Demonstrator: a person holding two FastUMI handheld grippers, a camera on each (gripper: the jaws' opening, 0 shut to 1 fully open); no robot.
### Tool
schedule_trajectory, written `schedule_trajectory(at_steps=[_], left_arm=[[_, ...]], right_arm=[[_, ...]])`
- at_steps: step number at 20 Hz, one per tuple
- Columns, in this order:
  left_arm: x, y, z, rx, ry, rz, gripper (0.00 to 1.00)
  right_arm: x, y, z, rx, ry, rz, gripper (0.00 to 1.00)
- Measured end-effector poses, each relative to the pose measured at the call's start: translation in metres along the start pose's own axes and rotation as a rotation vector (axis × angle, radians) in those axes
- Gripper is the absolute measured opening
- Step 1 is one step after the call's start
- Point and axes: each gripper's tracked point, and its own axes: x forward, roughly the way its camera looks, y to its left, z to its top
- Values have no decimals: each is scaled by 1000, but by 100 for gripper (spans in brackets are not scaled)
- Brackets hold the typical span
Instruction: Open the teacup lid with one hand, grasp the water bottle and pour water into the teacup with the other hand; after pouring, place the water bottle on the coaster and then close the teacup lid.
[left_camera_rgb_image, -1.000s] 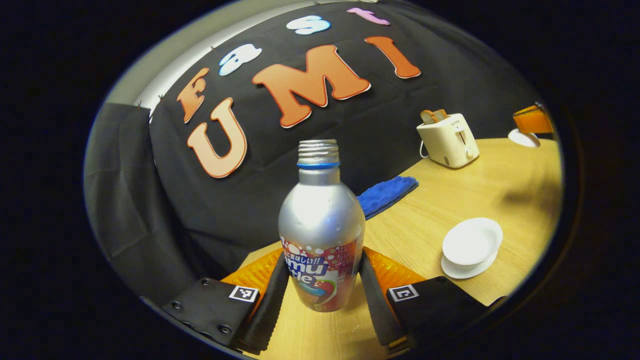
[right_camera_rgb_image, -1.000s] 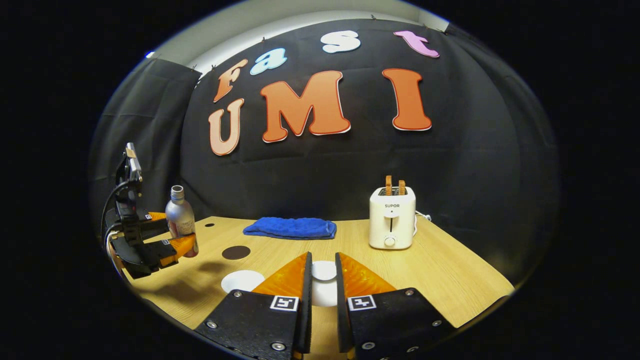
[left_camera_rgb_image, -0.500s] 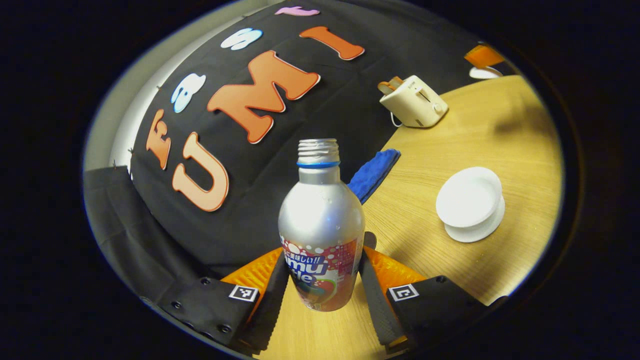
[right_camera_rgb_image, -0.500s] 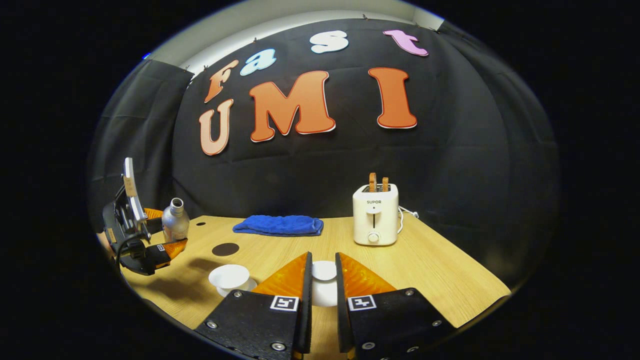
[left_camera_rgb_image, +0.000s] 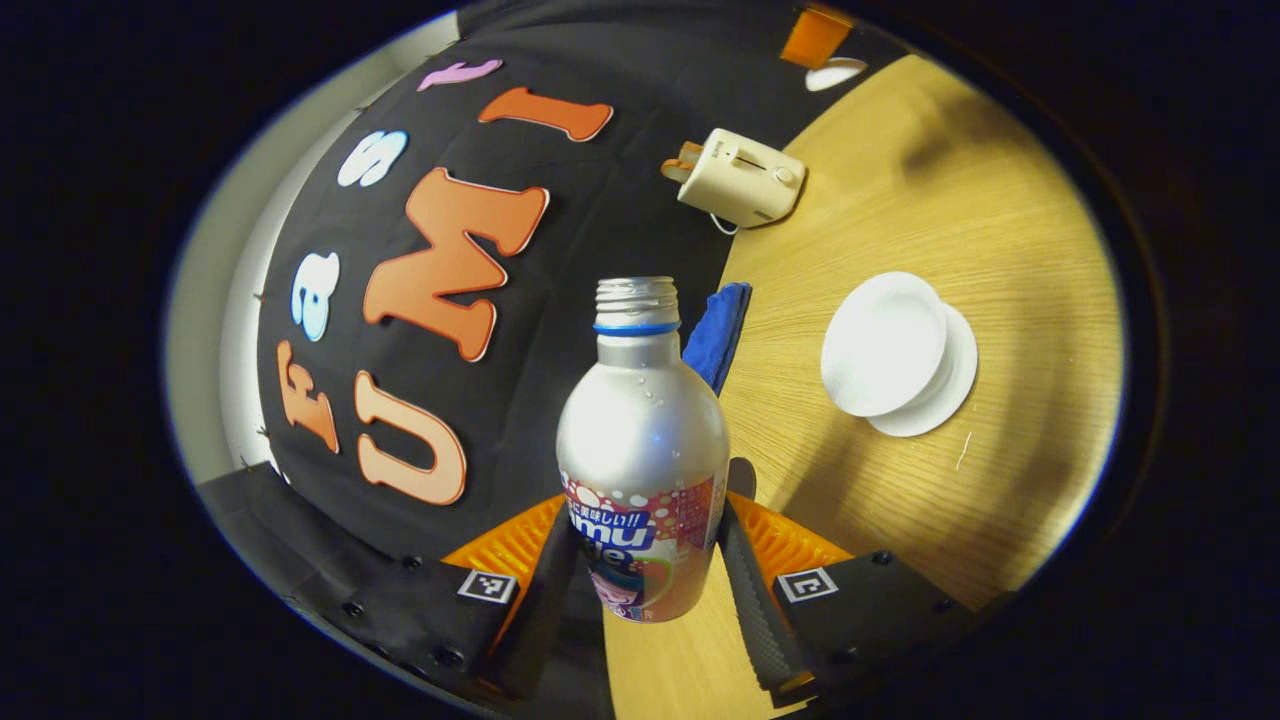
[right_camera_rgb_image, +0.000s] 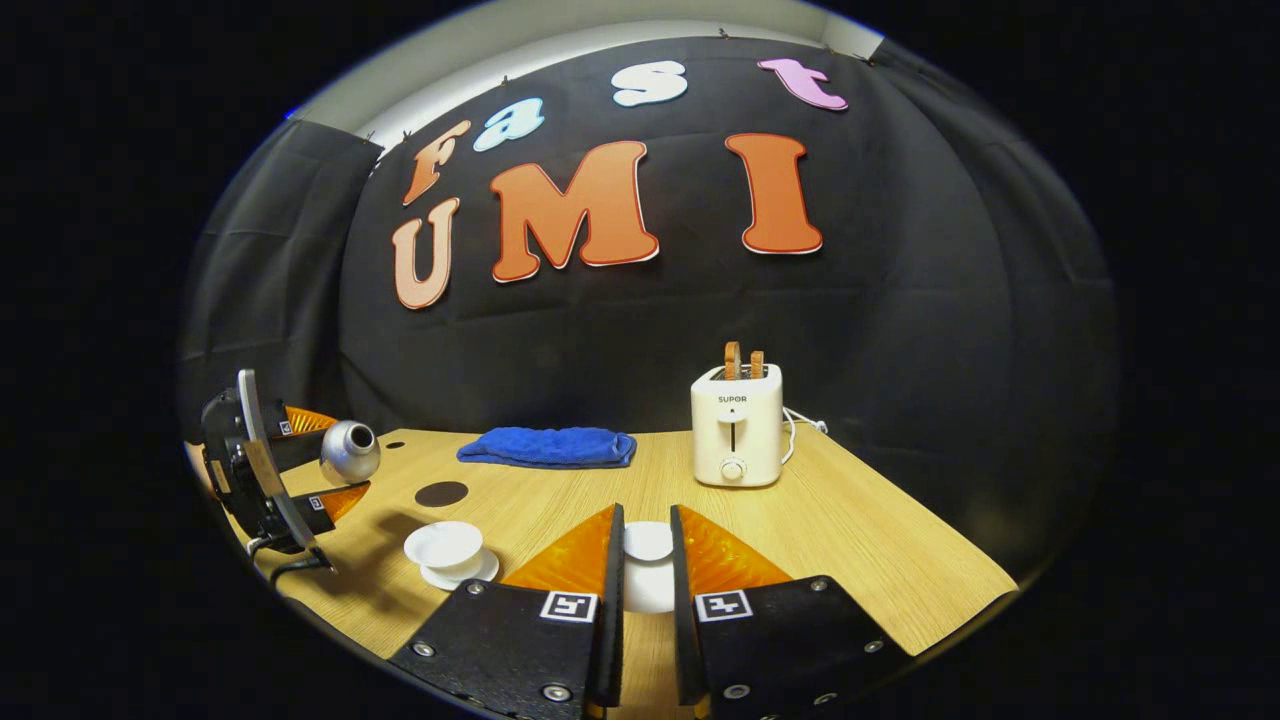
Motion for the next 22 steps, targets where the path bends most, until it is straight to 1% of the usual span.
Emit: schedule_trajectory(at_steps=[1, 2, 3, 4, 5, 7, 10, 11, 13, 15, 18, 20, 21, 22], left_arm=[[0, -3, -1, 26, 0, -3, 75], [-1, -7, -5, 49, 6, -9, 80], [0, -7, -7, 74, 12, -12, 80], [1, -6, -7, 105, 16, -8, 75], [3, -6, -8, 137, 15, 0, 75], [4, -7, -4, 175, -7, -7, 80], [11, -3, 4, 269, -28, -11, 80], [13, 0, 5, 303, -34, -4, 75], [16, 2, 5, 365, -44, 12, 84], [15, 4, 4, 409, -52, 3, 75], [18, 4, 4, 463, -55, -9, 75], [18, 5, 5, 506, -65, 3, 84], [20, 5, 7, 526, -72, 7, 76], [22, 5, 10, 543, -77, 9, 84]], right_arm=[[-1, -2, 0, 0, -1, -1, 22], [-2, -3, 0, 0, -1, -2, 22], [-2, -4, 0, 0, -2, -3, 22], [-3, -4, 0, 0, -2, -2, 22], [-3, -7, 0, 2, -3, -5, 22], [-1, -8, -5, -1, 12, -2, 22], [-3, -12, -5, -22, 17, -9, 21], [-4, -13, -4, -27, 15, -10, 22], [-6, -12, -3, -29, 10, -7, 22], [-5, -13, -4, -26, 12, -5, 22], [-3, -15, -7, -35, 20, -7, 22], [-4, -16, -8, -40, 23, -9, 22], [-4, -15, -9, -38, 27, -8, 22], [-4, -15, -9, -36, 29, -8, 22]])
